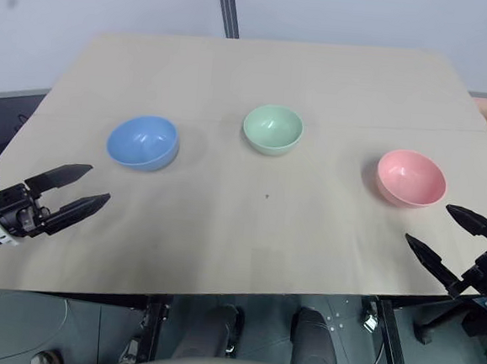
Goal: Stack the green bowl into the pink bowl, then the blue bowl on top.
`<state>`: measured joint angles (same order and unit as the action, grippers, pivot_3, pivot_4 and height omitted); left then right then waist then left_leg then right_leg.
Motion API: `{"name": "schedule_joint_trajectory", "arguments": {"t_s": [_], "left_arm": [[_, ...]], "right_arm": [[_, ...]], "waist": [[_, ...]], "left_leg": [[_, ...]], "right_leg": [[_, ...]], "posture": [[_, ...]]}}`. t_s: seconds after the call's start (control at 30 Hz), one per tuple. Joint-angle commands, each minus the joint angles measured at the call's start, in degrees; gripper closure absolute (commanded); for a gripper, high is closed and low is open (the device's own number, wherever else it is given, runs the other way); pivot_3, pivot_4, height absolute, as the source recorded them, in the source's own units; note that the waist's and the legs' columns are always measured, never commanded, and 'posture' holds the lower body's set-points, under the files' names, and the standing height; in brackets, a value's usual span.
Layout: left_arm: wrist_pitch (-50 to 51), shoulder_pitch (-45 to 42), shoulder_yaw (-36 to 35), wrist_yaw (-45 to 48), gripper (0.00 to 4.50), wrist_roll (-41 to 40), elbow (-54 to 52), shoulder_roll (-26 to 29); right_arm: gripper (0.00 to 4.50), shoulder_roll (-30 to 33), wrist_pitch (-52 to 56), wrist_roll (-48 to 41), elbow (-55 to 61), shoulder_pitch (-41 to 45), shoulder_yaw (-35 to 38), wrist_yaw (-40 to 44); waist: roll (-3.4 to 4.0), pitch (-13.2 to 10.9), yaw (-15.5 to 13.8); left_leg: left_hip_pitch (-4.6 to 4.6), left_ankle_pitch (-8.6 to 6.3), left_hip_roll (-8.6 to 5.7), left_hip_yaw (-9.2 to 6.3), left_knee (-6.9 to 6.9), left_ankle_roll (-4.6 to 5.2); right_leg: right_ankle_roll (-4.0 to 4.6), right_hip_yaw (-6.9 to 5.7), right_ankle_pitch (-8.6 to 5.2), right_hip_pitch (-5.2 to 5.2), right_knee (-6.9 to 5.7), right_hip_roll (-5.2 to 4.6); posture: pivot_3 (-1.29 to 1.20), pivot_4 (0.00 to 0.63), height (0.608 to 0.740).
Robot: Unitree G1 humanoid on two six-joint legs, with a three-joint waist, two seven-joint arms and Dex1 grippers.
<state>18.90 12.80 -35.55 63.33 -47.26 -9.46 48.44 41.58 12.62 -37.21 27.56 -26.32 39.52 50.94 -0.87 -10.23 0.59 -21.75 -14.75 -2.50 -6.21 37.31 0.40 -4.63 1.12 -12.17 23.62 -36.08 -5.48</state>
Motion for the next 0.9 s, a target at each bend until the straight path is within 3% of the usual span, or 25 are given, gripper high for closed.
{"name": "schedule_joint_trajectory", "arguments": {"t_s": [0.03, 0.33, 0.53, 0.77, 0.9], "left_arm": [[0.3, -2.3, -0.1, -0.3, 0.00, 0.2, -1.0, 0.5], [3.5, -8.3, 4.6, -1.7, 0.00, -1.4, -6.3, -1.0], [4.3, -13.1, 12.2, 1.2, 0.00, -1.3, -10.0, -1.8], [2.7, -17.9, 19.5, 3.9, 0.00, 0.2, -11.9, -4.2], [3.2, -18.6, 20.7, 4.0, 0.00, -0.2, -13.3, -4.6]], "right_arm": [[0.02, 0.8, 0.7, -1.3, 0.0, 2.3, 1.5, -0.6], [0.02, 1.4, 5.1, 3.9, 1.4, 9.9, -6.1, -8.1], [0.02, 5.1, 16.4, 12.4, -1.5, 22.2, -19.9, -16.6], [0.02, 4.3, 26.4, 17.8, -14.4, 38.2, -33.6, -18.4], [1.27, 3.8, 25.7, 21.2, -21.0, 42.1, -36.6, -18.4]], "waist": [[0.00, 0.0, 0.0], [0.00, 0.0, 0.1], [0.00, 0.0, 0.2], [0.02, 0.0, 0.2], [0.01, 0.0, 0.1]], "left_leg": [[0.00, 0.00, 0.00, 0.00, 0.00, 0.00], [0.00, 0.00, 0.02, 0.01, -0.04, 0.00], [-0.01, 0.00, -0.09, 0.17, -0.01, 0.00], [-0.07, 0.01, -0.10, 0.13, -0.01, 0.00], [-0.15, 0.01, -0.14, 0.13, -0.01, 0.00]], "right_leg": [[0.00, 0.00, 0.00, 0.00, 0.00, 0.00], [-0.11, 0.00, 0.19, 0.03, 0.03, 0.06], [0.00, 0.13, 0.19, 0.04, 0.14, 0.05], [-0.08, 0.12, 0.34, 0.09, 0.17, 0.13], [-0.08, 0.13, 0.35, 0.15, 0.22, 0.11]], "posture": [[0.00, 0.150, 0.740], [0.00, 0.150, 0.740], [0.00, 0.150, 0.740], [0.00, 0.150, 0.740], [0.00, 0.150, 0.740]]}}
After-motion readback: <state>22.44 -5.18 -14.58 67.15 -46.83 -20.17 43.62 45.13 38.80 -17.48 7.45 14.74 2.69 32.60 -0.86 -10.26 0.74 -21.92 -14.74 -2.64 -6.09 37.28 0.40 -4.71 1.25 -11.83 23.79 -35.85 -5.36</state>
